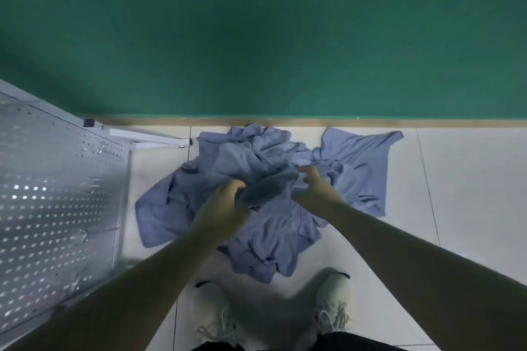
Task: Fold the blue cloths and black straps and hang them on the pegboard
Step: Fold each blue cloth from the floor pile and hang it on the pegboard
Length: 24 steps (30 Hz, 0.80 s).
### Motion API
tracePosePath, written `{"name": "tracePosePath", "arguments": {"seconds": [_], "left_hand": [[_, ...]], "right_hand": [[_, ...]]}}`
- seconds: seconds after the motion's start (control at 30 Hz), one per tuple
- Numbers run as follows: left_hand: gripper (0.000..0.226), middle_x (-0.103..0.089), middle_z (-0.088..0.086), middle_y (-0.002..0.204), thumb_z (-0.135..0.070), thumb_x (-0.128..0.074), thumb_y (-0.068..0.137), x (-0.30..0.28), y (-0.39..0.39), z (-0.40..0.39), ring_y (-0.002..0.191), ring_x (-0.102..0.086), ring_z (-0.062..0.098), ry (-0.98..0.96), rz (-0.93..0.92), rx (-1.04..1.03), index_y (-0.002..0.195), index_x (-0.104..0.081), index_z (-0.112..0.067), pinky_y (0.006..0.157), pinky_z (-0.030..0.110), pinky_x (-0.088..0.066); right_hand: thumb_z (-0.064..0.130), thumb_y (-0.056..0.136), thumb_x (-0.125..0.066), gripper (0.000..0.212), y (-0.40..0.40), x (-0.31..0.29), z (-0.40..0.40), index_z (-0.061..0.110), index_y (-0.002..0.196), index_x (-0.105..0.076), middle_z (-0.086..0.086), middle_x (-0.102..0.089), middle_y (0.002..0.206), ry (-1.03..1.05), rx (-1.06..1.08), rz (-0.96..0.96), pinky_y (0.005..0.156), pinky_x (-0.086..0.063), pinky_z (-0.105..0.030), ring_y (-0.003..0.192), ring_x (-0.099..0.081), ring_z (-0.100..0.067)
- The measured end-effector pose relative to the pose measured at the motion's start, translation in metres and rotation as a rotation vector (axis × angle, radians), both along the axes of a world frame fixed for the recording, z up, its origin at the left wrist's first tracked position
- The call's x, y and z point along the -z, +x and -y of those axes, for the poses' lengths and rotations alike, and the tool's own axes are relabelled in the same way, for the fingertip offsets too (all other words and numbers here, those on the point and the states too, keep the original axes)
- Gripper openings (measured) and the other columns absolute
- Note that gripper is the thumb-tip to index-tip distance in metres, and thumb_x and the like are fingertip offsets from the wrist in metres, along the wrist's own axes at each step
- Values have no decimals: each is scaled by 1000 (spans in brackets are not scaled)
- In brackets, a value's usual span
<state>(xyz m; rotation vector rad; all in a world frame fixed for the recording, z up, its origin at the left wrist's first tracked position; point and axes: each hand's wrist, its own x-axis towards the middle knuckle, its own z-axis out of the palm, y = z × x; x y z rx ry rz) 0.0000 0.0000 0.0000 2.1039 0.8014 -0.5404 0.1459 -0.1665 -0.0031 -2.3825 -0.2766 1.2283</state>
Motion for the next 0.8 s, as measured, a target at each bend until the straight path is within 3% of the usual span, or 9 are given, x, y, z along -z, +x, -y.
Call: {"name": "tracePosePath", "arguments": {"seconds": [0.1,0.23,0.3,0.37,0.47,0.57,0.67,0.8], "left_hand": [[53,-53,6,141,-21,-65,93,27,4,1,127,-52,24,40,0,77,143,-46,-18,93,21,-34],[40,-63,2,124,-24,-63,93,49,7,6,110,-61,25,56,-35,30,132,-51,-24,92,33,-46],[27,-66,0,108,-28,-63,92,52,6,9,98,-63,24,-12,-57,-20,117,-53,-25,88,39,-52],[23,-66,-1,104,-32,-64,89,48,0,13,99,-64,23,-79,-86,-7,108,-54,-26,92,41,-52],[33,-66,-4,113,-41,-65,85,26,-7,16,104,-64,19,-108,-79,32,113,-55,-27,97,41,-51],[37,-63,-8,118,-33,-66,91,-6,-9,17,106,-61,12,-115,14,-29,125,-52,-30,95,32,-50],[38,-60,-8,119,-21,-65,94,-49,-14,23,108,-58,11,-124,172,-112,129,-50,-28,75,11,-46],[41,-58,-9,123,-6,-64,93,-103,-31,38,110,-60,11,-147,370,-135,127,-51,-25,88,19,-46]], "right_hand": [[21,93,-64,63,5,27,-6,24,147,-31,-7,-57,111,97,308,-101,62,-48,-23,75,-57,-16],[16,91,-69,40,3,51,-17,18,128,-54,-2,-63,85,207,566,-135,66,-53,-24,74,-62,-18],[12,92,-68,25,-1,57,-16,13,117,-69,-5,-69,94,222,522,-140,76,-55,-27,84,-64,-20],[11,94,-65,17,-8,55,-10,13,108,-74,-1,-69,99,241,437,-121,81,-54,-24,90,-63,-16],[11,97,-57,17,-18,25,0,22,94,-69,8,-66,92,325,306,-51,71,-46,-8,87,-60,-9],[3,99,-51,29,-21,-19,8,29,90,-62,3,-57,77,446,221,-12,62,-41,-20,78,-53,-19],[-2,100,-41,37,-26,-69,16,31,94,-57,-5,-48,70,566,95,43,60,-36,-30,70,-43,-21],[0,105,-34,38,-45,-126,25,31,99,-56,2,-43,62,697,17,124,59,-33,-33,64,-38,-21]]}}
